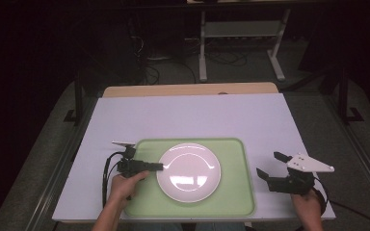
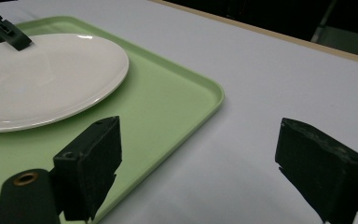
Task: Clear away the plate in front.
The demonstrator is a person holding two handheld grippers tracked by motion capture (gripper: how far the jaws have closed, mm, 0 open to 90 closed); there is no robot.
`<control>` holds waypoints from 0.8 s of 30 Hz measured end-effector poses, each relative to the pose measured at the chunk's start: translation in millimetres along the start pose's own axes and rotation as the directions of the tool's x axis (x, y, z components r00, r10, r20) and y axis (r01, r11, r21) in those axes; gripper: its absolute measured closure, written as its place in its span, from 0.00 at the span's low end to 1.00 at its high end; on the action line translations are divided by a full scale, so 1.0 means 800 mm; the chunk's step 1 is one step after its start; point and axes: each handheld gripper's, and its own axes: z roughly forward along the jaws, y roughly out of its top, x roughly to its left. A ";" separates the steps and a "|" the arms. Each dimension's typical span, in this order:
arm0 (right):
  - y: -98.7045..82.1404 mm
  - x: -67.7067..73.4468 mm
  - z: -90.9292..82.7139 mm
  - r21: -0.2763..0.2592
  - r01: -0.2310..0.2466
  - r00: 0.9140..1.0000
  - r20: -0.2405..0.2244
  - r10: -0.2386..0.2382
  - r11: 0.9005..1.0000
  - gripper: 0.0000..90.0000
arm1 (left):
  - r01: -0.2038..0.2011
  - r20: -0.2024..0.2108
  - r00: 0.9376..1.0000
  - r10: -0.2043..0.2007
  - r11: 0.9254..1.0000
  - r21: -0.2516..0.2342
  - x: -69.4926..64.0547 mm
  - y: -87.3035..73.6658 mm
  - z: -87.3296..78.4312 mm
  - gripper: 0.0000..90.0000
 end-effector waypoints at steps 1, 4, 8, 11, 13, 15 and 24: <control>0.000 0.000 0.000 0.000 0.000 1.000 0.000 0.000 1.000 0.15 | -0.002 -0.001 1.000 0.002 1.000 0.003 -0.001 0.000 0.000 0.92; 0.000 0.000 0.000 0.003 0.003 1.000 0.000 -0.003 1.000 0.15 | 0.002 0.009 1.000 -0.002 1.000 0.002 0.000 -0.002 0.002 0.92; 0.000 0.000 0.000 0.002 0.002 1.000 -0.001 -0.002 1.000 0.15 | 0.002 0.009 1.000 -0.002 1.000 0.000 0.000 -0.003 0.002 0.92; 0.000 0.000 0.000 0.003 0.005 1.000 -0.002 -0.005 1.000 0.15 | 0.000 0.010 1.000 0.000 1.000 -0.002 0.000 -0.003 0.002 0.92; 0.000 0.000 0.000 0.004 0.005 1.000 -0.003 -0.005 1.000 0.15 | -0.002 0.007 1.000 0.002 1.000 0.000 0.000 -0.003 0.002 0.91; 0.000 0.000 0.000 0.004 0.005 1.000 -0.004 -0.005 1.000 0.15 | -0.015 -0.004 1.000 0.015 1.000 0.006 -0.002 -0.002 0.001 0.90; 0.000 0.001 0.001 0.007 0.008 1.000 -0.006 -0.008 1.000 0.15 | -0.078 -0.040 0.996 0.077 0.997 -0.029 -0.009 0.003 -0.019 0.85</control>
